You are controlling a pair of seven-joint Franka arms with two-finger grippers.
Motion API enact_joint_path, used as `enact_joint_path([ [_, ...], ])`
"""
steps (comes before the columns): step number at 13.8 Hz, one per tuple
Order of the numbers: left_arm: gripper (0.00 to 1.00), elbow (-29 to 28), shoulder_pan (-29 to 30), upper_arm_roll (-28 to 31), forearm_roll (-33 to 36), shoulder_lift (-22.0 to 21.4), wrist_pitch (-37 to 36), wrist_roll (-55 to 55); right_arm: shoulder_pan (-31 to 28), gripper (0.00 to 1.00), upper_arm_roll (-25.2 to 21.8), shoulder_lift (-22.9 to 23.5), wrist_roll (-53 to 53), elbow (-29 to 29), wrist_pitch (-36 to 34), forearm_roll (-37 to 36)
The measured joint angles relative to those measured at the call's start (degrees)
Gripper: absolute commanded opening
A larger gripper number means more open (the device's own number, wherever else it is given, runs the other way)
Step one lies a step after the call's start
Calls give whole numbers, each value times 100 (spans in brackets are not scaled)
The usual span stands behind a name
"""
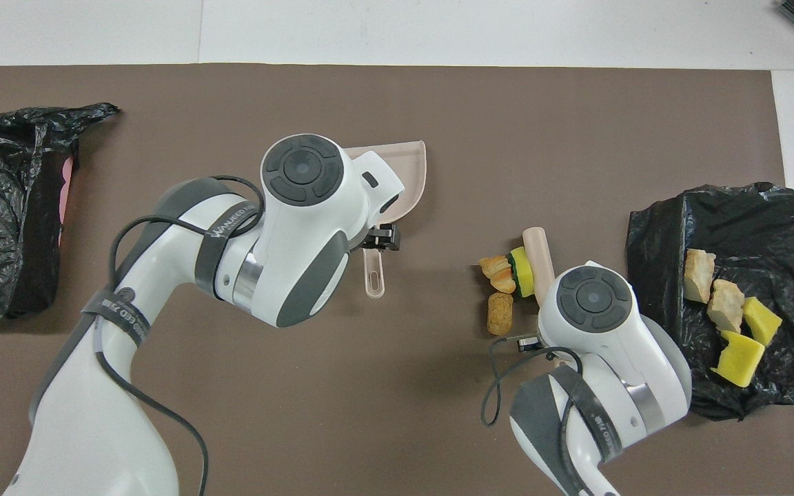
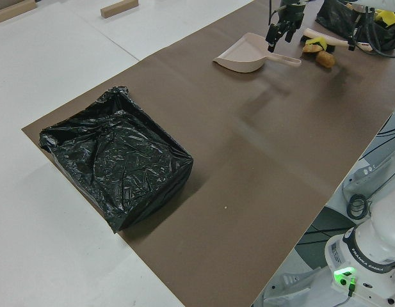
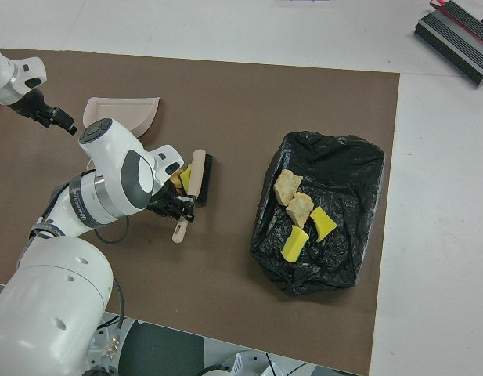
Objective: Sweep and dump trash in bin
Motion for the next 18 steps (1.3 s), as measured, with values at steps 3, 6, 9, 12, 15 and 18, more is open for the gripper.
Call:
enact_joint_path([
  [3,100,0,-281,19,74,276,46,-359,-7,0,-8,0,0,2,0,0],
  [6,91,7,-318,32,81,357,102,-426,-8,0,-10,0,0,3,0,0],
  [9,63,-6,-318,61,81,359,174,-554,-13,0,-11,0,0,4,1,0],
  [12,60,-41,-320,57,81,368,224,-838,-29,0,-11,0,-1,4,2,0],
  [15,21,-105,-332,55,79,368,226,-957,-93,0,-14,0,-19,6,5,0],
  [18,0,-141,-332,65,74,365,219,-979,-102,0,-14,0,-20,6,5,0],
])
